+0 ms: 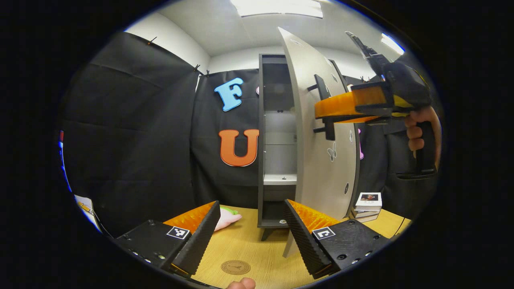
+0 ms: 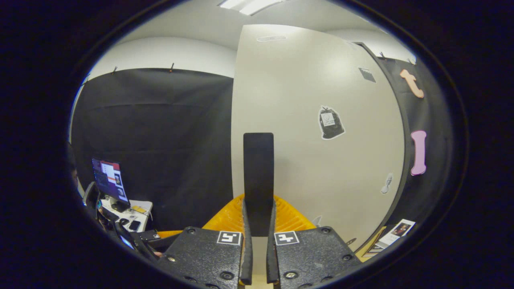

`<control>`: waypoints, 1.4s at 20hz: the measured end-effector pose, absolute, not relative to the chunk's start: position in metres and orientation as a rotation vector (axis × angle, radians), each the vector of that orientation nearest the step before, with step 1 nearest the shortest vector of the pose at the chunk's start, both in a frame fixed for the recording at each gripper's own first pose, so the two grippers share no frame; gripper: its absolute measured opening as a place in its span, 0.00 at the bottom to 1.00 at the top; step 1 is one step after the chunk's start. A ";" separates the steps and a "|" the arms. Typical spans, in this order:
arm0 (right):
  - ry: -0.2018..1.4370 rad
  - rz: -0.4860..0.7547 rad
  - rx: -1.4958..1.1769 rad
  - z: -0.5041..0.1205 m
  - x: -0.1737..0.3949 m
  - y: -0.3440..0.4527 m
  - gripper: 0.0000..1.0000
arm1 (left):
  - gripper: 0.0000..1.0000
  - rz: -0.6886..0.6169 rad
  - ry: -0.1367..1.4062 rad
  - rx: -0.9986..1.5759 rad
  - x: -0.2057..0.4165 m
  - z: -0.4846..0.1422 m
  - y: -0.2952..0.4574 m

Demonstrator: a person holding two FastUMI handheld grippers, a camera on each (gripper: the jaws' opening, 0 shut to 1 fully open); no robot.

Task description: Open the cabinet door with the right hand, grasp the bottle in the cabinet with the left hand and place it on the coaster, then close the cabinet door with the right hand.

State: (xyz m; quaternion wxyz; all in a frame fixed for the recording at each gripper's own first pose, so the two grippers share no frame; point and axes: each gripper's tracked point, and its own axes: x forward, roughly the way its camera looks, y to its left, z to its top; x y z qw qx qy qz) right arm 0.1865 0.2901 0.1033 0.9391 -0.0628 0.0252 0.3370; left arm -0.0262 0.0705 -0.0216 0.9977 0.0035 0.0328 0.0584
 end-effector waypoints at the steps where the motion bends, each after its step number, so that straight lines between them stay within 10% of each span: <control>1: 0.057 0.698 -0.130 0.104 0.180 0.285 0.17 | 0.95 0.111 0.062 0.010 -0.026 -0.021 0.067; 28: -0.012 0.233 -0.148 0.118 0.115 0.108 0.11 | 0.95 -0.132 0.057 0.003 -0.024 -0.021 -0.042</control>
